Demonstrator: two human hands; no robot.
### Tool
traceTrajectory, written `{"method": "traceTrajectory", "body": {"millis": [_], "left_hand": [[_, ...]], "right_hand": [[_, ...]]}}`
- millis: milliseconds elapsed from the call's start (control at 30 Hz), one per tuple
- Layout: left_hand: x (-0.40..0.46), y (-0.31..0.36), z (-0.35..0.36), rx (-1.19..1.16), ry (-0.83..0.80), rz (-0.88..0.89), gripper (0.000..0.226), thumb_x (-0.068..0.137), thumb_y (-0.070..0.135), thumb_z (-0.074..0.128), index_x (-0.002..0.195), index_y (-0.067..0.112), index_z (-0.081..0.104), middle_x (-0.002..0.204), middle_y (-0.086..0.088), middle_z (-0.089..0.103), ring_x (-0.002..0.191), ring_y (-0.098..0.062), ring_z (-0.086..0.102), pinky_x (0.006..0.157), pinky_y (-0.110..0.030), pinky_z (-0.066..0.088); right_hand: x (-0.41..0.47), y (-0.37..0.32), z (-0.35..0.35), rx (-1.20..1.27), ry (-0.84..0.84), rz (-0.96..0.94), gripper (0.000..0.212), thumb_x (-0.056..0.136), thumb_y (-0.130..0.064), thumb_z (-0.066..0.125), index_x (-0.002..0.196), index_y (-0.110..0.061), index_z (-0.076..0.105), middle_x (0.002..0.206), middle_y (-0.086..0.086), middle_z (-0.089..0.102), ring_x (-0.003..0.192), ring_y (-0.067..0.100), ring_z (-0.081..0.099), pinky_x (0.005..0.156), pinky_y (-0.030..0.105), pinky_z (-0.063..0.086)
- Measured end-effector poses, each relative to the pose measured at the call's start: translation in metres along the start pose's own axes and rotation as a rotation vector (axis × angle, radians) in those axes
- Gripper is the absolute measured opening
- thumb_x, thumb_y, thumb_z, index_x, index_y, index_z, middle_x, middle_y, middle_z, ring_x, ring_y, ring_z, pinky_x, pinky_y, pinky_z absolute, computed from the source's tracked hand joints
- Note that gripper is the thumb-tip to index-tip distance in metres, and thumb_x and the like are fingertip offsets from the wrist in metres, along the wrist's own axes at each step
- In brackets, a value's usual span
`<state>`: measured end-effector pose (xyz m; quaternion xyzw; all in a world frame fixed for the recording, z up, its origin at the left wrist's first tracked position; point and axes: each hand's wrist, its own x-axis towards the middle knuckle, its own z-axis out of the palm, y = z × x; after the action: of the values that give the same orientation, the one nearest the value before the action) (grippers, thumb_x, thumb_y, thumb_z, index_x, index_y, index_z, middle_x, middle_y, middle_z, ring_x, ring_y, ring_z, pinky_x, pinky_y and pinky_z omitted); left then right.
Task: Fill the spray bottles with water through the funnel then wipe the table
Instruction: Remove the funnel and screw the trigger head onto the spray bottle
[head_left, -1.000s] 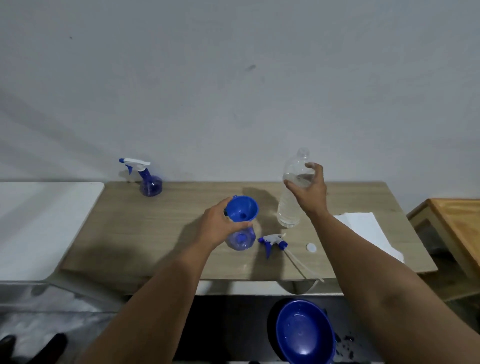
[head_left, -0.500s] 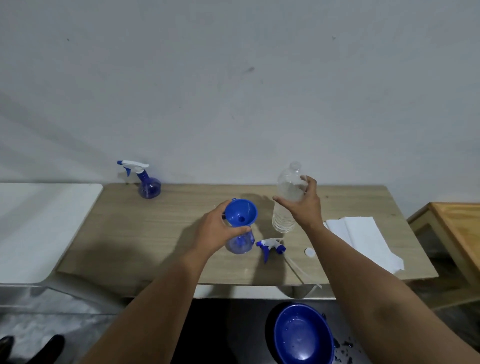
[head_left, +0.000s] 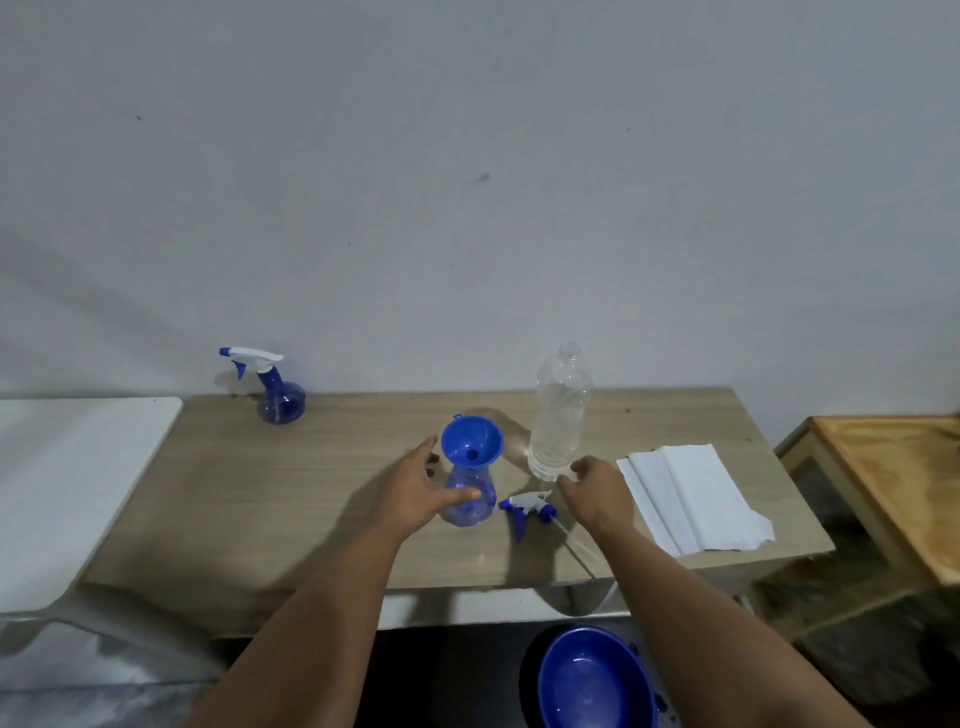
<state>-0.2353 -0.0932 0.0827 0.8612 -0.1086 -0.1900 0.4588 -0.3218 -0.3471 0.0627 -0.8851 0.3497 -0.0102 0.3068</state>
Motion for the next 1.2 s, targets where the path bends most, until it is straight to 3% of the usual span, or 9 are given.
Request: {"method": "traceTrajectory", "body": {"millis": [100, 200, 300, 400, 500, 667, 967, 1100, 1200], "left_hand": [[0.002, 0.004, 0.002, -0.01, -0.037, -0.025, 0.1, 0.058, 0.043, 0.098, 0.145, 0.026, 0.052, 0.135, 0.003, 0.059, 0.12, -0.016, 0.058, 0.093, -0.033, 0.05], [0.01, 0.008, 0.008, 0.016, -0.081, -0.027, 0.074, 0.068, 0.027, 0.095, 0.133, 0.023, 0.059, 0.117, 0.009, 0.062, 0.11, -0.015, 0.059, 0.079, -0.027, 0.047], [0.02, 0.01, 0.014, 0.067, -0.081, -0.077, 0.051, 0.074, 0.02, 0.088, 0.119, 0.019, 0.064, 0.102, 0.005, 0.065, 0.098, -0.016, 0.063, 0.065, -0.023, 0.043], [0.032, 0.001, 0.02, 0.16, -0.083, -0.09, 0.032, 0.079, 0.024, 0.081, 0.106, 0.012, 0.068, 0.094, 0.0, 0.07, 0.091, -0.021, 0.068, 0.075, -0.03, 0.055], [0.037, -0.002, 0.026, 0.265, -0.057, -0.022, 0.012, 0.088, 0.022, 0.073, 0.093, 0.016, 0.063, 0.088, -0.001, 0.061, 0.082, -0.02, 0.063, 0.079, -0.026, 0.052], [0.041, -0.003, 0.033, 0.07, -0.149, -0.11, 0.024, 0.094, 0.021, 0.07, 0.111, 0.004, 0.066, 0.1, -0.008, 0.069, 0.095, -0.022, 0.064, 0.078, -0.025, 0.045], [0.045, -0.009, 0.024, 0.055, -0.148, -0.108, 0.032, 0.08, 0.031, 0.085, 0.101, 0.027, 0.061, 0.094, 0.004, 0.067, 0.091, -0.019, 0.065, 0.082, -0.027, 0.047], [0.058, -0.025, 0.015, 0.024, -0.173, -0.066, 0.051, 0.054, 0.049, 0.087, 0.101, 0.037, 0.069, 0.107, 0.003, 0.076, 0.104, -0.022, 0.071, 0.1, -0.041, 0.054], [0.047, -0.019, -0.001, 0.057, -0.174, -0.03, 0.034, 0.074, 0.03, 0.089, 0.103, 0.029, 0.071, 0.09, 0.009, 0.074, 0.088, -0.012, 0.069, 0.08, -0.025, 0.053]], "right_hand": [[-0.02, -0.015, -0.003, 0.023, 0.016, -0.108, 0.012, 0.091, -0.026, 0.066, 0.096, -0.023, 0.076, 0.093, -0.002, 0.078, 0.087, 0.021, 0.072, 0.081, 0.038, 0.06], [-0.03, -0.052, -0.012, 0.09, 0.082, -0.255, 0.014, 0.089, -0.026, 0.059, 0.081, -0.021, 0.07, 0.074, -0.003, 0.071, 0.072, 0.023, 0.066, 0.07, 0.039, 0.057], [-0.033, -0.101, -0.028, 0.034, 0.058, -0.37, 0.019, 0.091, -0.038, 0.056, 0.091, -0.022, 0.067, 0.086, -0.005, 0.07, 0.082, 0.022, 0.065, 0.076, 0.037, 0.055], [-0.027, -0.141, -0.033, -0.263, -0.16, -0.405, 0.066, 0.081, -0.071, 0.066, 0.125, -0.022, 0.061, 0.119, 0.0, 0.062, 0.107, 0.024, 0.063, 0.087, 0.04, 0.054], [-0.024, -0.166, -0.028, -0.566, -0.308, -0.388, 0.079, 0.069, -0.079, 0.075, 0.119, -0.02, 0.061, 0.108, 0.0, 0.063, 0.097, 0.024, 0.064, 0.077, 0.035, 0.052], [-0.013, -0.187, -0.022, -0.676, -0.374, -0.387, 0.059, 0.069, -0.056, 0.088, 0.103, -0.016, 0.061, 0.085, -0.001, 0.061, 0.085, 0.024, 0.064, 0.065, 0.032, 0.048], [-0.005, -0.208, -0.032, -0.773, -0.484, -0.36, 0.054, 0.069, -0.047, 0.088, 0.11, -0.019, 0.065, 0.097, 0.001, 0.067, 0.092, 0.024, 0.068, 0.072, 0.034, 0.055], [0.006, -0.2, -0.058, -0.457, -0.414, -0.221, 0.069, 0.073, -0.034, 0.083, 0.128, -0.012, 0.048, 0.097, 0.002, 0.062, 0.088, 0.022, 0.065, 0.069, 0.035, 0.055], [0.009, -0.174, -0.053, -0.136, -0.364, -0.127, 0.075, 0.074, -0.028, 0.083, 0.135, -0.012, 0.041, 0.096, -0.001, 0.058, 0.084, 0.016, 0.059, 0.065, 0.034, 0.053]]}}
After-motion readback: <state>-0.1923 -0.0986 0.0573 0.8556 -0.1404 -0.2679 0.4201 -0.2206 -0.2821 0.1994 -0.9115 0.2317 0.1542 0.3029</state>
